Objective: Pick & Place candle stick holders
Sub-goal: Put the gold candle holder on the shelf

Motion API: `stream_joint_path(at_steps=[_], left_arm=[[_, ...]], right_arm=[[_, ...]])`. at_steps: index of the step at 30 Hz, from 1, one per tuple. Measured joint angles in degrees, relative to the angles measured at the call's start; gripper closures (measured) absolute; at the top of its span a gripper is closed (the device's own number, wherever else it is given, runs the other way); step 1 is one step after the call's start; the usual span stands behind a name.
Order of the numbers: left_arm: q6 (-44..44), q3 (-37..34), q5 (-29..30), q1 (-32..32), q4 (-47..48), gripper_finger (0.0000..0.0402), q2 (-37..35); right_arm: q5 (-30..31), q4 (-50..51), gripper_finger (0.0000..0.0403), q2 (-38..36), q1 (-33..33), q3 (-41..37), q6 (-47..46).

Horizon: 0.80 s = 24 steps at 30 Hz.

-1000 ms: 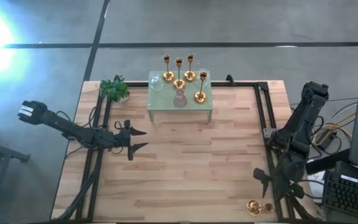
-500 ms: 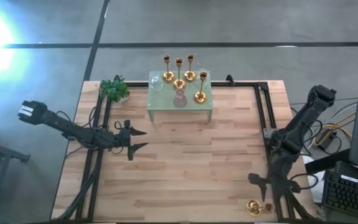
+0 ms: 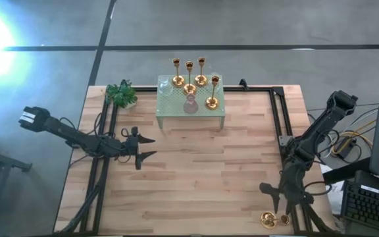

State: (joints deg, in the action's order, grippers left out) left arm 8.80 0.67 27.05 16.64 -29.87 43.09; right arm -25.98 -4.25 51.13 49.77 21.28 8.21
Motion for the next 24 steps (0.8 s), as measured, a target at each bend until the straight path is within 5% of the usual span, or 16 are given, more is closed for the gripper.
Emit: stream_joint_path(at_steps=[24], left_arm=[[0.00, 0.00, 0.01, 0.00, -0.02, 0.0156, 0.02]], right_arm=[[-1.46, -16.20, 0.0221, 4.98, -1.40, -5.52, -1.76]])
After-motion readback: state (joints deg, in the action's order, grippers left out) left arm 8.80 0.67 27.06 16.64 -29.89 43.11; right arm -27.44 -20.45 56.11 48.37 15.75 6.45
